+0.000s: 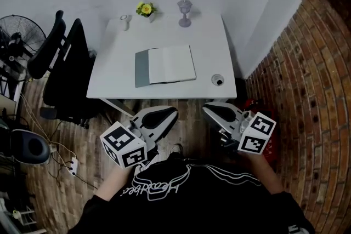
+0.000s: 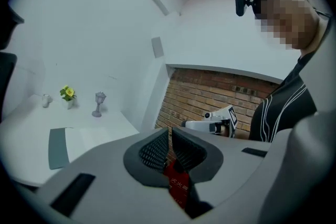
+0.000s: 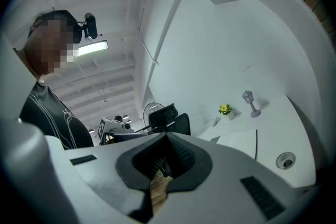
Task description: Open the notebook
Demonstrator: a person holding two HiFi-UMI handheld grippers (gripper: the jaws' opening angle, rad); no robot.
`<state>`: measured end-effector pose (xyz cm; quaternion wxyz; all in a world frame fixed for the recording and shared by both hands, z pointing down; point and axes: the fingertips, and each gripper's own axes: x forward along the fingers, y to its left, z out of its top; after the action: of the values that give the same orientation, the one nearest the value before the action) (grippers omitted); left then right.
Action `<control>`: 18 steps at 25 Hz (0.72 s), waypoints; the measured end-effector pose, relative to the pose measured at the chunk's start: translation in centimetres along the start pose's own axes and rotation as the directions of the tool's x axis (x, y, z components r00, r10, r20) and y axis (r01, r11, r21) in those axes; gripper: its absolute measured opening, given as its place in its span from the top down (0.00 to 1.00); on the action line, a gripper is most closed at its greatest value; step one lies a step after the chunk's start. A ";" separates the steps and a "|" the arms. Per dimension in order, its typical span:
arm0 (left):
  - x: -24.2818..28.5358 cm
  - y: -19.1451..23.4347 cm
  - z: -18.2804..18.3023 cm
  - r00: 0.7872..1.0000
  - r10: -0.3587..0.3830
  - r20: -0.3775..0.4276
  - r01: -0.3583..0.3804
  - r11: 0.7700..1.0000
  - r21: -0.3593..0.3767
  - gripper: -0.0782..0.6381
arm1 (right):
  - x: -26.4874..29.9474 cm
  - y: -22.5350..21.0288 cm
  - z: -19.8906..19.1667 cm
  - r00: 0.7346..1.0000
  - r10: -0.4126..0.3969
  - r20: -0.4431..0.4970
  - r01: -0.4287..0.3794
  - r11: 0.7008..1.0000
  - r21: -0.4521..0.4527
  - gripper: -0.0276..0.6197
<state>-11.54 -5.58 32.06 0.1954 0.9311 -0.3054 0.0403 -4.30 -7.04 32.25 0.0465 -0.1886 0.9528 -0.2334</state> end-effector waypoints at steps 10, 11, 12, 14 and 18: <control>0.3 -2.1 -1.5 0.999 0.027 -0.019 -0.027 1.000 -0.009 0.83 | -1.9 0.8 -1.8 1.000 0.012 -0.017 -0.012 1.000 0.005 0.96; 0.4 -2.3 -1.5 0.999 0.031 -0.020 -0.031 1.000 -0.004 0.83 | -2.1 1.0 -1.7 1.000 0.014 -0.017 -0.014 1.000 -0.002 0.96; 0.4 -2.5 -1.5 0.999 0.035 -0.022 -0.035 0.999 0.003 0.83 | -2.3 1.1 -1.6 1.000 0.016 -0.016 -0.016 1.000 -0.010 0.96; 0.3 -2.9 -1.5 0.999 0.045 -0.026 -0.045 0.999 0.019 0.83 | -2.6 1.4 -1.4 1.000 0.022 -0.014 -0.022 0.999 -0.024 0.96; 0.1 -3.5 -1.6 0.998 0.063 -0.030 -0.062 0.998 0.033 0.83 | -2.8 2.1 -1.5 0.999 0.033 -0.011 -0.034 0.999 -0.037 0.96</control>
<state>-9.33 -2.44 32.38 0.1838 0.9234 -0.3303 0.0659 -2.63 -3.63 32.58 0.0420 -0.1723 0.9602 -0.2157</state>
